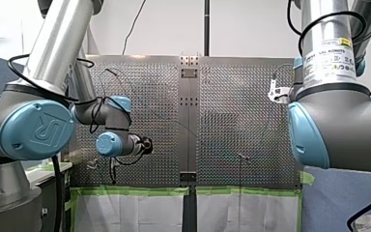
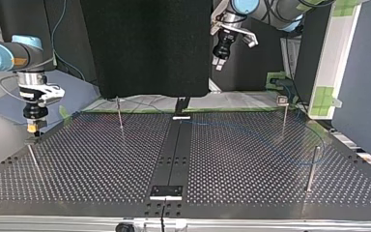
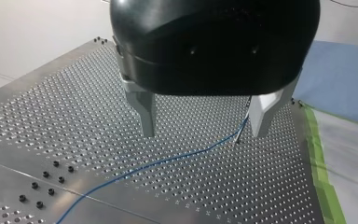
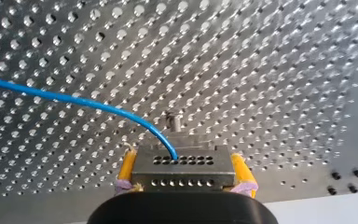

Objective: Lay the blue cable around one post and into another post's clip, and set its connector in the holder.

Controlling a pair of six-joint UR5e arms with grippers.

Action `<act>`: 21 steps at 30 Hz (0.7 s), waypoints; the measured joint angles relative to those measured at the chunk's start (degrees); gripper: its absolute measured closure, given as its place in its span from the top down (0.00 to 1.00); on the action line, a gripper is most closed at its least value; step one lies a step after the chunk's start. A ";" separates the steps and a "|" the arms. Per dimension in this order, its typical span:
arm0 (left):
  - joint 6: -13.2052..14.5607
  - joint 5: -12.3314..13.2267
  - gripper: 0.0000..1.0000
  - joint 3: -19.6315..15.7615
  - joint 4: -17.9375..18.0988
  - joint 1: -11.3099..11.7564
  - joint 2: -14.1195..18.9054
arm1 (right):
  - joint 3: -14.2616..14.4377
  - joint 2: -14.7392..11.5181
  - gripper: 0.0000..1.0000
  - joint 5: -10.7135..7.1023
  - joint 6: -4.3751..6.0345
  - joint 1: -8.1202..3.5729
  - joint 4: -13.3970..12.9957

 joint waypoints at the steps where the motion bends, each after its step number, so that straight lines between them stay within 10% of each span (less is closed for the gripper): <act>1: 0.00 -0.02 1.00 0.10 -0.28 0.03 0.00 | -0.36 0.37 0.00 -0.11 -0.16 -0.05 0.22; 21: 0.05 -1.74 1.00 0.80 -2.55 0.54 -0.01 | -5.68 4.50 0.00 -3.98 -0.62 -2.13 2.14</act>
